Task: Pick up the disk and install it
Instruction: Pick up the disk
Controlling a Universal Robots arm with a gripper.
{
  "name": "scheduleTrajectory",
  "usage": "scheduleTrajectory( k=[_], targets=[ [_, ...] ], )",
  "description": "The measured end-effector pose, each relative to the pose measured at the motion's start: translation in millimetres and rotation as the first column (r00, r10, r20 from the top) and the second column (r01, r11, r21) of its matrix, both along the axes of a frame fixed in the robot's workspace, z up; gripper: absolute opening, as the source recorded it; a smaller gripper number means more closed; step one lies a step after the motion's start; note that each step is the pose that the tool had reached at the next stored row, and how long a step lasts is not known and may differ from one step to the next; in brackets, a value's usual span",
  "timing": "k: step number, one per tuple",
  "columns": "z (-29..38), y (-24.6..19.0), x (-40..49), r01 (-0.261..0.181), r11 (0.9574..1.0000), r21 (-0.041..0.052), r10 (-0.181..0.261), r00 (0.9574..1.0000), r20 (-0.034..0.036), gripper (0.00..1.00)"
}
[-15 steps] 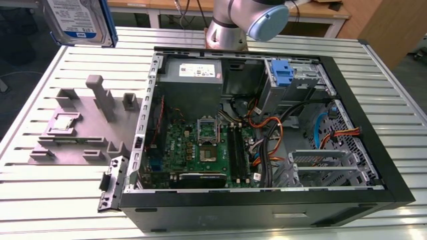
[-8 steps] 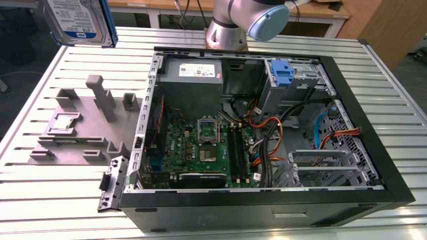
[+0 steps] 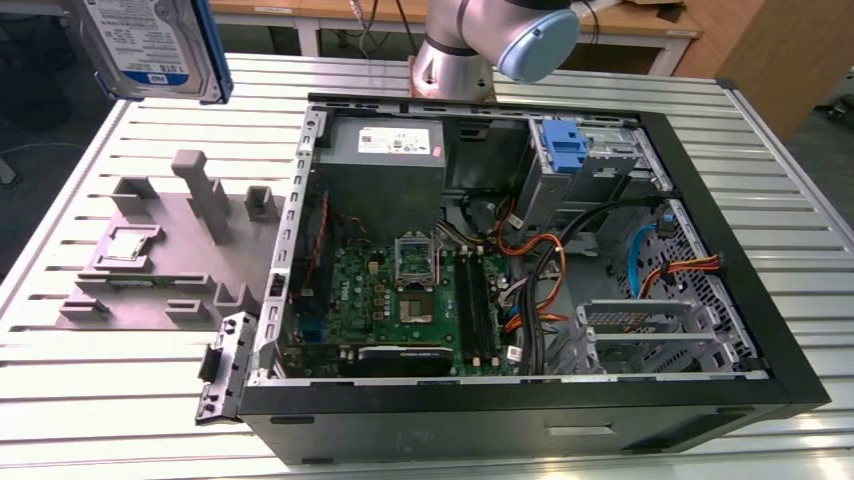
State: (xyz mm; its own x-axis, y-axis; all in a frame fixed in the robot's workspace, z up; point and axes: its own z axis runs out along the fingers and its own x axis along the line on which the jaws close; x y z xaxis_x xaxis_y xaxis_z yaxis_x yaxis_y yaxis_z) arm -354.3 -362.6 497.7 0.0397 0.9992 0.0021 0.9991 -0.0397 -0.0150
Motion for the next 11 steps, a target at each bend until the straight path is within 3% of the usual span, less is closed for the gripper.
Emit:
scheduleTrajectory(
  k=[11],
  targets=[
    [-0.1,-0.9,21.8,0.000,1.0000,-0.0006,0.000,1.0000,-0.0001,0.37]
  ],
)
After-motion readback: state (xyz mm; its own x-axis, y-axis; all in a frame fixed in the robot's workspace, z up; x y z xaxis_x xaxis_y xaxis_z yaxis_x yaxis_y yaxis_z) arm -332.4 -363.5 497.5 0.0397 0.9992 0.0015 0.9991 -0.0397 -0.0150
